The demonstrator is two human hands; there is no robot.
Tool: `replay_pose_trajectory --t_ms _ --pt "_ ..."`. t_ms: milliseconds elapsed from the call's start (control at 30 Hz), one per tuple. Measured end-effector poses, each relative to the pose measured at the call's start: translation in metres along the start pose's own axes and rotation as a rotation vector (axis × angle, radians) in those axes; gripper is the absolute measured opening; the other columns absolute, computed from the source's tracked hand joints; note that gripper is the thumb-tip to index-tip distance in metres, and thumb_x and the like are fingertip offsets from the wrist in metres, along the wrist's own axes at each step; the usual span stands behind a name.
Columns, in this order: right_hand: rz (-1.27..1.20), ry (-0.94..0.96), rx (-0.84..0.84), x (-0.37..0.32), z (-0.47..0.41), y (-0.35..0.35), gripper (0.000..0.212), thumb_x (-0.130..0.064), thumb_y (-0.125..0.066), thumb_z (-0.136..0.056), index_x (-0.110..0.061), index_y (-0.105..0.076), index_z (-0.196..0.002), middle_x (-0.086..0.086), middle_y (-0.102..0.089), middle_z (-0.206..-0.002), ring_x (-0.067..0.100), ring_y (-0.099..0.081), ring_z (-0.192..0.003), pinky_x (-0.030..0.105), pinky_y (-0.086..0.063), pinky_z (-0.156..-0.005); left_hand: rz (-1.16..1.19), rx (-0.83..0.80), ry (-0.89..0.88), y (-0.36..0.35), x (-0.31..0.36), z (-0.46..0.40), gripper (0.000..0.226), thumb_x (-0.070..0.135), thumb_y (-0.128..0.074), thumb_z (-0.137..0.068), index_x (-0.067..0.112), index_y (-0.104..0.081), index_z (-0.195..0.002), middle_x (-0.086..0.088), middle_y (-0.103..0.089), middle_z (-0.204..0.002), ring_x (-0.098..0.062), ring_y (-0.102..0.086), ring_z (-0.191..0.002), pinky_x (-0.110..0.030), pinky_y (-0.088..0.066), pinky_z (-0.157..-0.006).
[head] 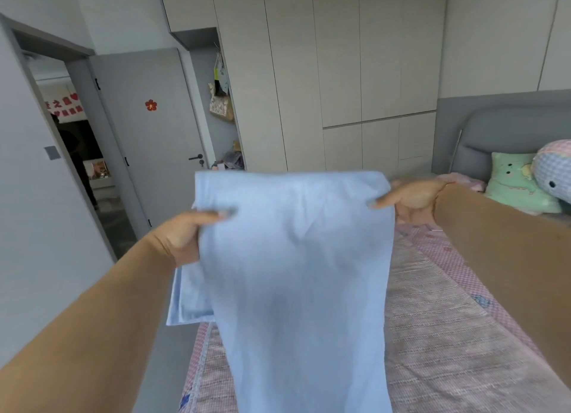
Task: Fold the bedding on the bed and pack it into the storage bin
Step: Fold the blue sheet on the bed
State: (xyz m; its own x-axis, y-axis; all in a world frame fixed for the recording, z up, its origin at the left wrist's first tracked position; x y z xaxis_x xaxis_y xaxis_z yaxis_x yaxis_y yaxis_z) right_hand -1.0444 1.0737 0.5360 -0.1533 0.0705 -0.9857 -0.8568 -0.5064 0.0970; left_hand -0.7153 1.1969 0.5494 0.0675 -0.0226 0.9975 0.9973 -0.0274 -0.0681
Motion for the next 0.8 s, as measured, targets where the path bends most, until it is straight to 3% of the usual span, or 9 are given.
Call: replay_pose_trajectory --t_ms 67,167,233,300,400,467,567,633,800 --pt "0.073 -0.015 0.069 0.006 0.0 0.002 0.039 0.0 -0.063 -0.084 0.003 -0.059 -0.123 0.016 -0.066 -0.118 0.024 -0.066 -0.099 0.039 -0.045 -0.101 -0.077 0.107 0.055 0.004 -0.01 0.0 0.043 0.001 -0.074 -0.066 -0.001 -0.067 -0.108 -0.024 -0.066 -0.116 -0.028 -0.073 -0.082 -0.04 -0.06 -0.07" --pt "-0.219 0.099 0.09 -0.001 -0.001 0.002 0.034 -0.017 -0.057 -0.091 -0.001 -0.061 -0.121 0.013 -0.069 -0.111 0.022 -0.07 -0.092 0.042 -0.051 -0.093 0.119 0.205 -0.036 0.007 0.006 0.002 0.02 0.006 -0.056 -0.084 0.001 -0.066 -0.102 -0.013 -0.074 -0.094 -0.023 -0.072 -0.071 -0.036 -0.06 -0.068" --pt "-0.205 0.069 -0.002 0.0 0.003 -0.009 0.042 -0.027 -0.067 -0.081 -0.008 -0.064 -0.118 0.011 -0.069 -0.113 0.024 -0.067 -0.102 0.04 -0.053 -0.088 0.247 0.141 -0.046 -0.001 -0.004 0.005 0.04 0.021 -0.073 -0.072 0.005 -0.066 -0.108 -0.012 -0.074 -0.093 -0.026 -0.072 -0.08 -0.037 -0.056 -0.077" --pt "-0.037 0.023 -0.052 0.01 0.001 -0.016 0.054 -0.019 -0.081 -0.07 -0.005 -0.063 -0.118 0.015 -0.066 -0.118 0.03 -0.063 -0.109 0.045 -0.049 -0.095 0.214 0.021 0.12 -0.026 -0.044 0.009 0.065 0.023 -0.088 -0.048 0.006 -0.07 -0.108 -0.016 -0.072 -0.099 -0.029 -0.07 -0.088 -0.04 -0.054 -0.081" --pt "-0.012 0.044 -0.019 0.015 -0.001 -0.025 0.02 -0.003 -0.062 -0.087 -0.003 -0.066 -0.106 0.015 -0.07 -0.104 0.027 -0.069 -0.093 0.038 -0.055 -0.085 0.154 0.012 0.235 -0.051 -0.083 0.012 0.03 0.005 -0.079 -0.059 0.002 -0.077 -0.089 -0.018 -0.073 -0.091 -0.03 -0.071 -0.081 -0.037 -0.058 -0.071" --pt "-0.116 0.105 0.023 0.008 0.0 -0.022 0.019 -0.001 -0.054 -0.091 -0.004 -0.065 -0.106 0.013 -0.07 -0.101 0.022 -0.07 -0.084 0.035 -0.056 -0.078 0.207 0.073 0.14 -0.042 -0.075 0.008 0.017 0.003 -0.068 -0.069 0.002 -0.077 -0.083 -0.018 -0.073 -0.087 -0.028 -0.072 -0.077 -0.037 -0.06 -0.068" --pt "-0.214 0.175 -0.075 -0.009 0.005 -0.014 0.038 -0.004 -0.055 -0.09 -0.011 -0.058 -0.126 0.012 -0.063 -0.124 0.025 -0.065 -0.106 0.042 -0.05 -0.093 0.31 -0.024 -0.031 -0.036 -0.041 0.008 0.048 0.019 -0.084 -0.058 0.005 -0.074 -0.103 -0.017 -0.071 -0.108 -0.03 -0.068 -0.1 -0.042 -0.057 -0.084" --pt "-0.064 0.11 -0.173 -0.011 0.006 -0.019 0.051 0.0 -0.061 -0.083 -0.02 -0.055 -0.13 0.004 -0.064 -0.125 0.022 -0.063 -0.111 0.038 -0.053 -0.089 0.315 -0.152 -0.028 -0.052 -0.034 0.014 0.069 0.025 -0.091 -0.047 0.007 -0.071 -0.112 -0.016 -0.067 -0.118 -0.032 -0.064 -0.11 -0.044 -0.056 -0.086" --pt "-0.025 0.073 -0.087 -0.012 0.003 -0.017 0.042 0.006 -0.051 -0.089 -0.009 -0.057 -0.128 0.012 -0.064 -0.122 0.023 -0.068 -0.099 0.034 -0.058 -0.076 0.355 -0.089 -0.111 -0.06 -0.03 0.012 0.07 0.03 -0.097 -0.028 0.01 -0.079 -0.092 -0.012 -0.074 -0.099 -0.026 -0.072 -0.09 -0.036 -0.059 -0.07"
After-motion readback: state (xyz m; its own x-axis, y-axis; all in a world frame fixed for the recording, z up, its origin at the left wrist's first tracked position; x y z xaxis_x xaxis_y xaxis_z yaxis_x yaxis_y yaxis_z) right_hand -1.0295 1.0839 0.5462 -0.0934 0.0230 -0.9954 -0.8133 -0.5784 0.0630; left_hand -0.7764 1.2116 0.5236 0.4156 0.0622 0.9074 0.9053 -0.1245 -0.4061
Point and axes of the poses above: each hand's wrist, its own z-axis away from the middle knuckle, its own y-axis out of the back of the hand, x = y × z, the point moved 8 cm from there along -z, towards the middle knuckle
